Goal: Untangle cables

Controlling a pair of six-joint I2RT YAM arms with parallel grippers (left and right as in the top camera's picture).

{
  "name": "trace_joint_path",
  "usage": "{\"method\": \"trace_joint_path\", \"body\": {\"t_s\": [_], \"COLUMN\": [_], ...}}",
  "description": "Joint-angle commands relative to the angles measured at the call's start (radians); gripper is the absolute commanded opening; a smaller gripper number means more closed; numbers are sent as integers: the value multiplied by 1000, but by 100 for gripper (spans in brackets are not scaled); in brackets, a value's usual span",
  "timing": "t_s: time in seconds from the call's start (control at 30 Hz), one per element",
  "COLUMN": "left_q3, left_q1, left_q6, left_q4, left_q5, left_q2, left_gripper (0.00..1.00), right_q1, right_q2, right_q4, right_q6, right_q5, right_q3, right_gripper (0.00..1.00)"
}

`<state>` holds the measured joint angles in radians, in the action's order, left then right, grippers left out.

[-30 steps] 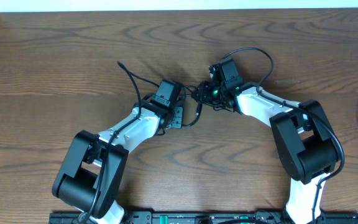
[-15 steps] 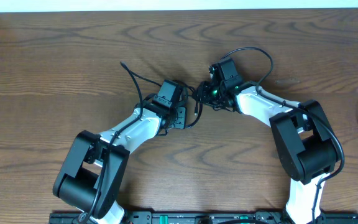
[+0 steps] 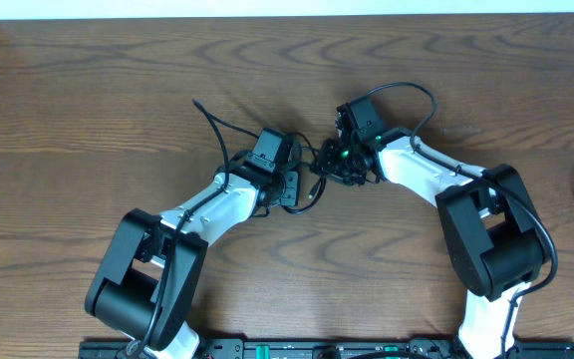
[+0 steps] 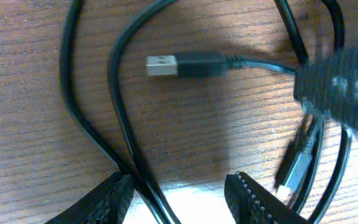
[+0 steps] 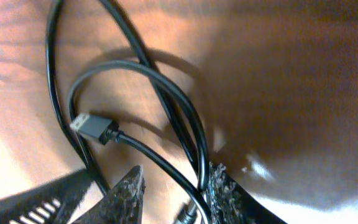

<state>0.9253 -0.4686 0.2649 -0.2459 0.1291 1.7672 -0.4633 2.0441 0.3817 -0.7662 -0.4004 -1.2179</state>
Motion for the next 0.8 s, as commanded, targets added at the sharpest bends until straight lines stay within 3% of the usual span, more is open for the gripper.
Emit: {"method": "trace_joint_path", "body": {"t_s": [0.0,0.13,0.3,0.77], "left_q3": [-21,-21,-21,-5], "left_q1": [-8,-8,-8,-8], "left_q6": [10,10,9,-19], "left_q4": [-7,-7,-11,4], "left_q5": [29,29,29,47], "left_q2": [30,30,30,-20], "left_gripper": [53,53,53,53], "right_q1": [-29,-34,-36,25], "right_q2": [167,167,167,166], "right_q4": [117,142,161,163], "right_q6": [-22,-22,-22,17], "right_q5": [180,180,181,181], "right_q3": [118,118,118,105], "right_gripper": [34,25,1,1]}}
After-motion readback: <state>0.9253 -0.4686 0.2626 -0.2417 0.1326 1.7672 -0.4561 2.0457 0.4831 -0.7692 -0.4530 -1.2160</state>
